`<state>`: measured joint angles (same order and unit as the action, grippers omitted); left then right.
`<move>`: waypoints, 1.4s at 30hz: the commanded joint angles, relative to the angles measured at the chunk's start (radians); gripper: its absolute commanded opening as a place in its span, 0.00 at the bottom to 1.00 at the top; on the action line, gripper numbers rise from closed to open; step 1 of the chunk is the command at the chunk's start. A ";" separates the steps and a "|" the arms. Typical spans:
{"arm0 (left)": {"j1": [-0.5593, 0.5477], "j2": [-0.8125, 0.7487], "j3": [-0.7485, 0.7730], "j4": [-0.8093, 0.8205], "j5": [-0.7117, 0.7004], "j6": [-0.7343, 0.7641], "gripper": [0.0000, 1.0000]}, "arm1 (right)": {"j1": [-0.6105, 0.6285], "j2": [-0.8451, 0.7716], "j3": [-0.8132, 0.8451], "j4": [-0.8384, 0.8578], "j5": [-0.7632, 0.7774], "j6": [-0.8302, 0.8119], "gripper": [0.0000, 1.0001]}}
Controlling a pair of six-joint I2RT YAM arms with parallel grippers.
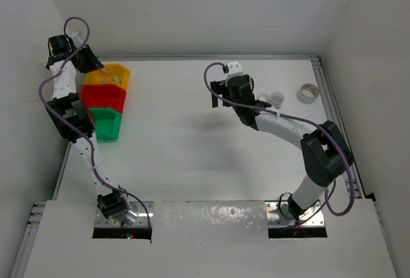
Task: Sort the stationery into containers
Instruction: Place the stationery in the storage box, then pick up the stationery from the center of the board.
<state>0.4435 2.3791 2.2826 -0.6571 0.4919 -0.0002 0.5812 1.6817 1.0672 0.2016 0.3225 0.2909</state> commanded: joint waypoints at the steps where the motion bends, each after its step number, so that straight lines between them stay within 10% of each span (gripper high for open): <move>1: 0.006 0.023 0.003 0.070 0.005 -0.008 0.25 | -0.017 -0.063 -0.006 -0.017 0.026 0.019 0.99; 9: 0.008 -0.015 -0.008 0.077 -0.056 0.032 0.78 | -0.112 -0.106 0.065 -0.238 0.059 0.082 0.98; 10: 0.008 -0.027 -0.008 0.086 -0.065 0.034 0.79 | -0.130 -0.105 0.076 -0.270 0.056 0.093 0.89; 13: 0.003 -0.093 -0.014 0.100 -0.072 0.029 0.82 | -0.248 -0.112 0.074 -0.361 0.070 0.204 0.05; 14: -0.002 -0.107 -0.014 0.102 -0.072 0.029 0.82 | -0.273 -0.116 0.070 -0.381 0.070 0.233 0.03; 16: -0.018 -0.153 -0.020 0.093 -0.067 0.029 0.76 | -0.357 -0.108 0.057 -0.421 0.069 0.280 0.13; 17: -0.026 -0.170 -0.023 0.091 -0.064 0.035 0.64 | -0.380 -0.103 0.051 -0.442 0.088 0.306 0.44; 19: -0.054 -0.219 -0.050 0.079 -0.055 0.048 0.54 | -0.435 -0.086 0.056 -0.461 0.130 0.313 0.60; 31: -0.108 -0.337 -0.189 -0.048 0.063 0.057 0.55 | -0.740 0.101 0.172 -0.395 0.257 0.694 0.66; 42: -0.114 -0.370 -0.279 -0.084 0.074 0.074 0.56 | -0.744 0.256 0.346 -0.398 0.437 0.754 0.63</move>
<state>0.3271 2.0483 2.0071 -0.7509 0.5426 0.0597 -0.1741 1.9427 1.3617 -0.2249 0.6834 0.9867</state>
